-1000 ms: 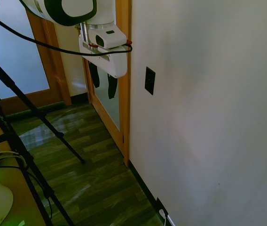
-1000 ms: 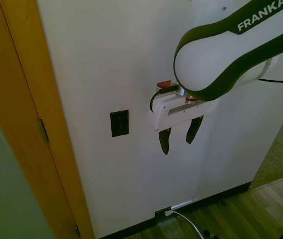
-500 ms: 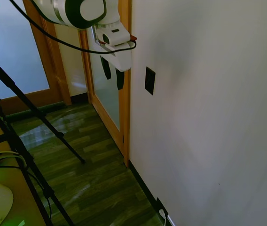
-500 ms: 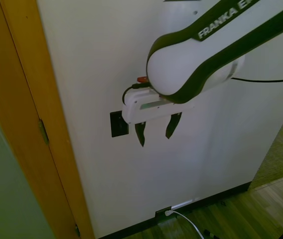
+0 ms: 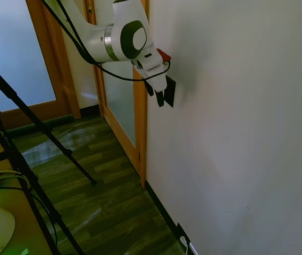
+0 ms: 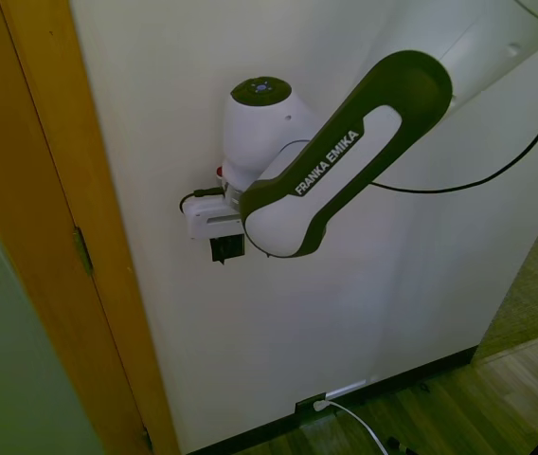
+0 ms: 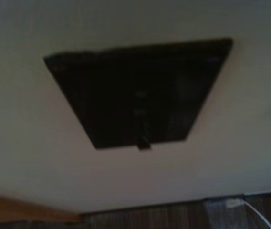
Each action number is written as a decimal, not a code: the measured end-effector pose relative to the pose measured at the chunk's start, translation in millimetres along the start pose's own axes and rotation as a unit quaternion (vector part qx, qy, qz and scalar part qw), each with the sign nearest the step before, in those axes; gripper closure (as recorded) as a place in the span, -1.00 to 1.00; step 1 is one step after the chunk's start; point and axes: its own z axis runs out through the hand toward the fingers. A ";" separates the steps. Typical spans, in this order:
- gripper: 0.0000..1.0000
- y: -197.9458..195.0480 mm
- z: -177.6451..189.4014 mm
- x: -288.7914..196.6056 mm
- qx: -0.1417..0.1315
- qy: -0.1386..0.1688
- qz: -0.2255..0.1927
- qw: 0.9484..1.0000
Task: Turn on the light
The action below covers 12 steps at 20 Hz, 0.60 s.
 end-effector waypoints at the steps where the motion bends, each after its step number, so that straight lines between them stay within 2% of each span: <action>1: -1.00 -5.8 0.8 -0.9 0.005 0.006 0.003 1.000; 2: -1.00 -9.9 2.1 -0.1 0.008 0.012 0.006 1.000; 3: 1.00 -13.0 3.2 1.5 0.013 0.018 0.009 1.000; 12: 1.00 -23.0 13.4 9.0 0.027 0.022 0.019 0.999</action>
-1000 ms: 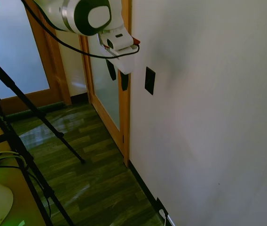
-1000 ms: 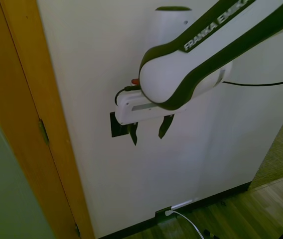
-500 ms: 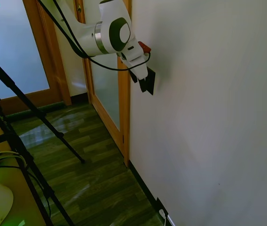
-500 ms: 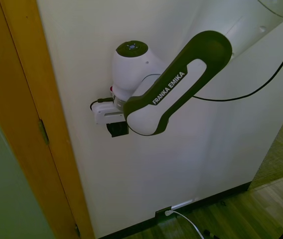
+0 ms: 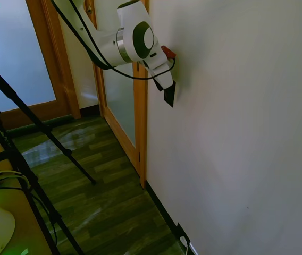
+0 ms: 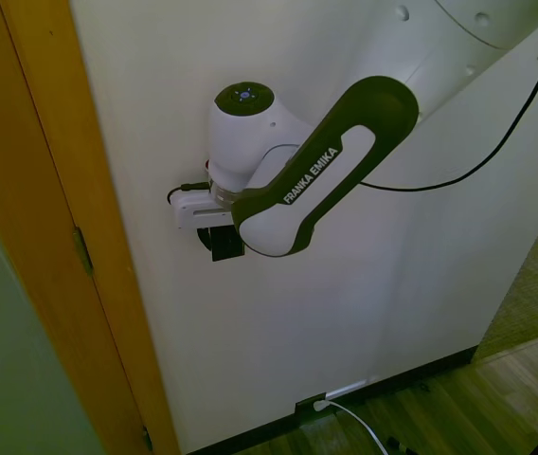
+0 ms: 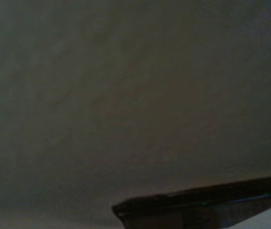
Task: Turn on the light
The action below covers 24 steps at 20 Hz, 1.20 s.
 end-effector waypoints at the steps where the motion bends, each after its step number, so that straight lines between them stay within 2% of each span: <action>1: 1.00 -0.2 -0.2 0.5 0.001 0.000 0.001 1.000; 15: 1.00 1.1 1.1 7.5 0.004 0.000 -0.008 1.000; 24: 1.00 -1.8 22.4 -2.8 -0.004 -0.009 -0.010 1.000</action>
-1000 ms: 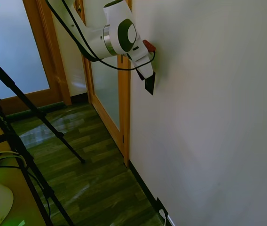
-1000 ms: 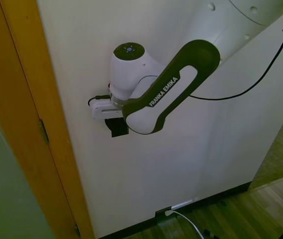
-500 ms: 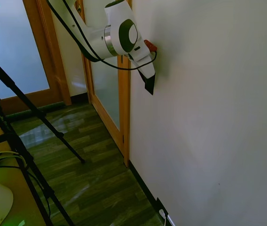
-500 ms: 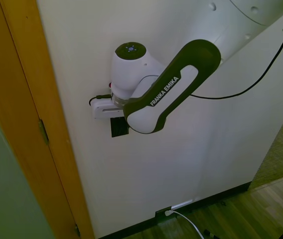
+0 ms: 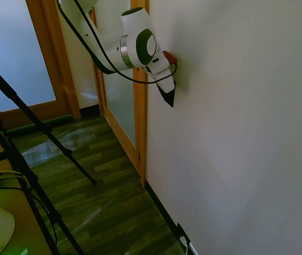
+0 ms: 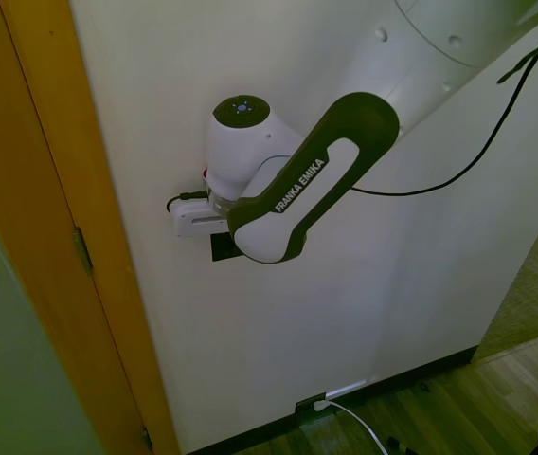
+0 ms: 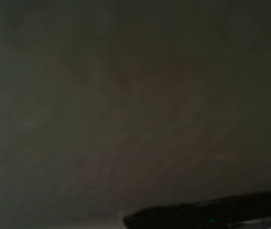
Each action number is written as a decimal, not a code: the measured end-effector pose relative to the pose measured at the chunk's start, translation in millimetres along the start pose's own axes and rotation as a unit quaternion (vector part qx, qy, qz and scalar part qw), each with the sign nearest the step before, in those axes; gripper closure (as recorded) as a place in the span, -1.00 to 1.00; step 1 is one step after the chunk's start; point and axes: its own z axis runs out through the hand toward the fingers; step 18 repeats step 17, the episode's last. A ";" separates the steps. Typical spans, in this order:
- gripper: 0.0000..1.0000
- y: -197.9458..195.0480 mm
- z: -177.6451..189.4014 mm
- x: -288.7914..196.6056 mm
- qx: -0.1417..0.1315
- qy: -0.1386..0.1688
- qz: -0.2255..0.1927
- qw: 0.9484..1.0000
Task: Turn on the light
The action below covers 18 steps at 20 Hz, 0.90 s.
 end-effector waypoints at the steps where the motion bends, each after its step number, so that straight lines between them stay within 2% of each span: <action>1: 1.00 0.0 0.0 0.4 0.000 0.000 0.000 1.000; 6: 1.00 2.0 -6.2 3.6 0.010 0.000 0.009 1.000; 10: 1.00 2.9 -40.4 11.8 0.045 0.008 0.020 0.999; 12: 1.00 4.8 -53.0 18.9 0.048 0.017 0.020 0.998; 13: -1.00 5.6 -55.9 20.5 0.048 0.019 0.020 0.998; 18: -1.00 7.8 -66.8 7.4 0.073 0.005 0.009 0.997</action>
